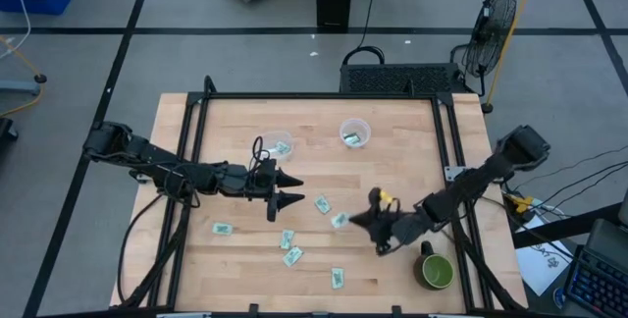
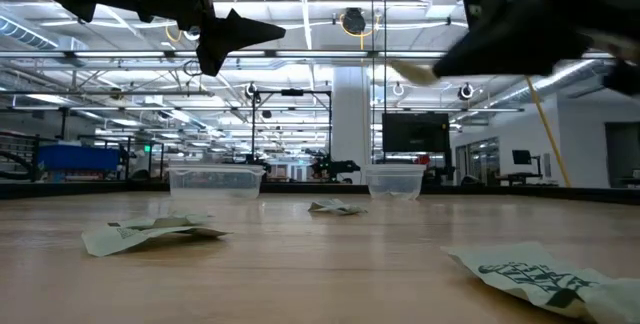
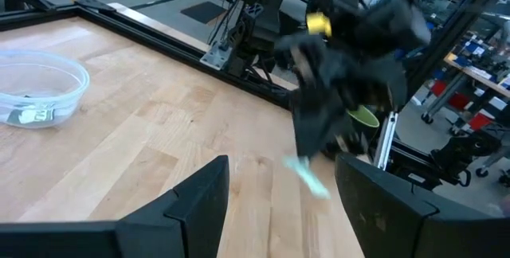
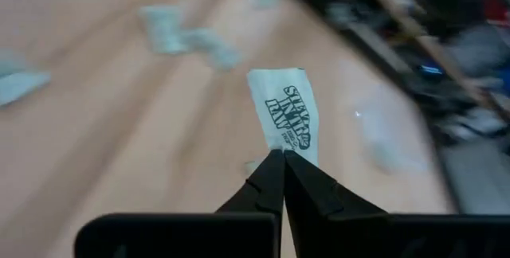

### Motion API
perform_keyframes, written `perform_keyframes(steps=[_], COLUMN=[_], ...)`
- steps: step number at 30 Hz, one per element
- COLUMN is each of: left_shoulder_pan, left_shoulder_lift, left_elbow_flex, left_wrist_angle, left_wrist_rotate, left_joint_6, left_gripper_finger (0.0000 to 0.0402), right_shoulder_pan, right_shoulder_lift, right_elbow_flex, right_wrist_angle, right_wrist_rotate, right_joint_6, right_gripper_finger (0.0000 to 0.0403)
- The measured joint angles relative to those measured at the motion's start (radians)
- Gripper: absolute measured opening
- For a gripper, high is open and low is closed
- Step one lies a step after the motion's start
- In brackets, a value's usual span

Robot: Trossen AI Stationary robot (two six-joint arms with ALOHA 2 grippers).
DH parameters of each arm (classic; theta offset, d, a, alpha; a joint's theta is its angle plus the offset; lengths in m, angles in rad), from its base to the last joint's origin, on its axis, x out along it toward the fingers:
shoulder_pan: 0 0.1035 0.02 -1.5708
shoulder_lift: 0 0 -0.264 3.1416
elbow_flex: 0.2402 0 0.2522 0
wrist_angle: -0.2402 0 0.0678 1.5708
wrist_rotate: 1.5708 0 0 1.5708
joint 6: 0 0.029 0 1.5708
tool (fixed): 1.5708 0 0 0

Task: Pick and place Stevia / Truvia into bins
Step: Put the stevia packet into the right transparent container

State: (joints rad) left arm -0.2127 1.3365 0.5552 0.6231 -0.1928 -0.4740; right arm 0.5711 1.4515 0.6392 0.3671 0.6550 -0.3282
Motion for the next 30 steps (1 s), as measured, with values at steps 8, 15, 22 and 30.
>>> perform_keyframes(steps=[8, 15, 22, 30], left_shoulder_pan=[0.000, 0.000, -0.001, -0.001], left_shoulder_lift=[0.000, 0.000, 0.000, 0.000], left_elbow_flex=[0.000, 0.000, 0.000, 0.000], left_wrist_angle=[0.000, 0.000, -0.001, 0.000], left_wrist_rotate=[0.000, 0.000, 0.000, 0.000], left_joint_6=[0.000, -0.001, 0.005, 0.003], left_gripper_finger=[0.0234, 0.0234, 0.0234, 0.0235], right_shoulder_pan=[-0.173, -0.417, -0.655, -0.786], right_shoulder_lift=[-0.127, -0.145, -0.139, -0.140], right_elbow_flex=[0.001, 0.001, 0.001, 0.002], right_wrist_angle=[-0.007, -0.059, -0.084, -0.103], right_wrist_rotate=[0.050, -0.069, -0.177, -0.238], right_joint_6=[0.018, 0.088, 0.222, 0.369], right_gripper_finger=[0.0001, 0.0000, 0.0000, 0.0000])
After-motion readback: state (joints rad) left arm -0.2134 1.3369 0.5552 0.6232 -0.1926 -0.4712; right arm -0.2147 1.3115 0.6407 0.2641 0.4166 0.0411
